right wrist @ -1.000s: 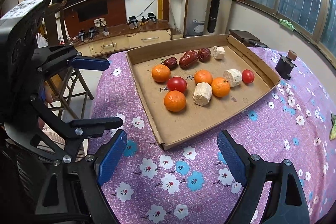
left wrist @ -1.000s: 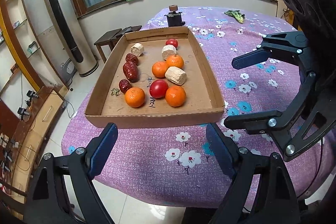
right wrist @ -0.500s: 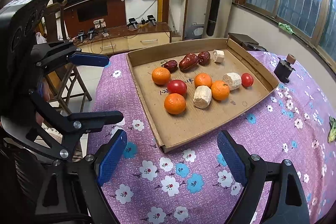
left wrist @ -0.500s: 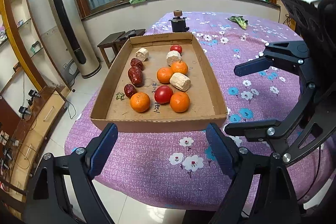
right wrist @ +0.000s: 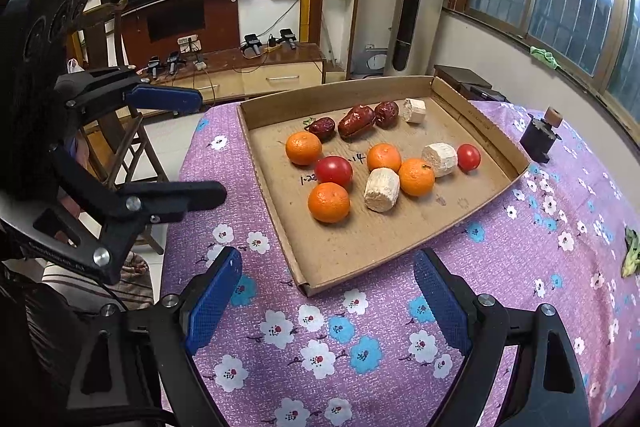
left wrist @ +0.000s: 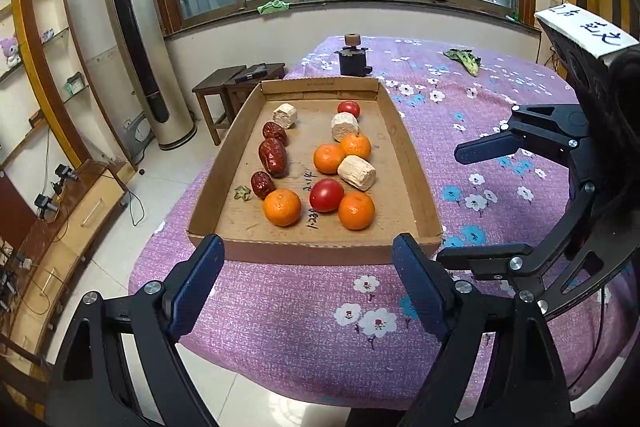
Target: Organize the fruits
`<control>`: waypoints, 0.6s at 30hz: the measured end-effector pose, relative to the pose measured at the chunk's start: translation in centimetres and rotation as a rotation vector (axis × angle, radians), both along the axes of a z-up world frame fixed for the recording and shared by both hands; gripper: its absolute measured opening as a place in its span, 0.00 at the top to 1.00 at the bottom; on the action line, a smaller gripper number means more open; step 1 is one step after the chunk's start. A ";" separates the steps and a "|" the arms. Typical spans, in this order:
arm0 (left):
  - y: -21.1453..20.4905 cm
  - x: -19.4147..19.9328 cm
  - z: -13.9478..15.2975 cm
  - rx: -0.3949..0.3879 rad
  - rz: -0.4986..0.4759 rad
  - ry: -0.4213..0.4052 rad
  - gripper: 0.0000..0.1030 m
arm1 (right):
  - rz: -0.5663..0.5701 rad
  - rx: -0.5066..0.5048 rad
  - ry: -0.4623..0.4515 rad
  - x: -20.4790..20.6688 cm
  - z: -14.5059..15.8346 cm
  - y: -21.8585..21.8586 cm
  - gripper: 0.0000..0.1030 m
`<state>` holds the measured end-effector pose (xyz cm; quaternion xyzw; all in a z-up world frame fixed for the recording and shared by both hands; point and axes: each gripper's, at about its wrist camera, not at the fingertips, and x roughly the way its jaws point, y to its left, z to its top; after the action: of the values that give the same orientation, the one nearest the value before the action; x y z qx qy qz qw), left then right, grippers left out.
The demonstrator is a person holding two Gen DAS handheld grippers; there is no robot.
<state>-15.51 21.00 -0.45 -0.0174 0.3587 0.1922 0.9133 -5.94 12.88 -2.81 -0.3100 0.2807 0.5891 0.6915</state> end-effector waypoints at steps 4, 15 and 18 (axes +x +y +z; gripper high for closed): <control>0.1 0.1 0.0 0.009 0.002 0.001 0.16 | 0.003 0.000 0.002 0.2 -0.1 0.0 0.14; 0.2 0.1 0.2 0.007 0.005 0.000 0.16 | -0.002 -0.010 0.007 0.6 -0.3 0.3 0.14; 0.1 0.1 0.3 0.006 0.001 -0.004 0.16 | -0.005 -0.007 0.007 0.6 -0.3 0.3 0.14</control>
<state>-15.40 21.06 -0.10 -0.0151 0.3562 0.1935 0.9140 -5.39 13.14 -3.10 -0.3095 0.2860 0.5875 0.6908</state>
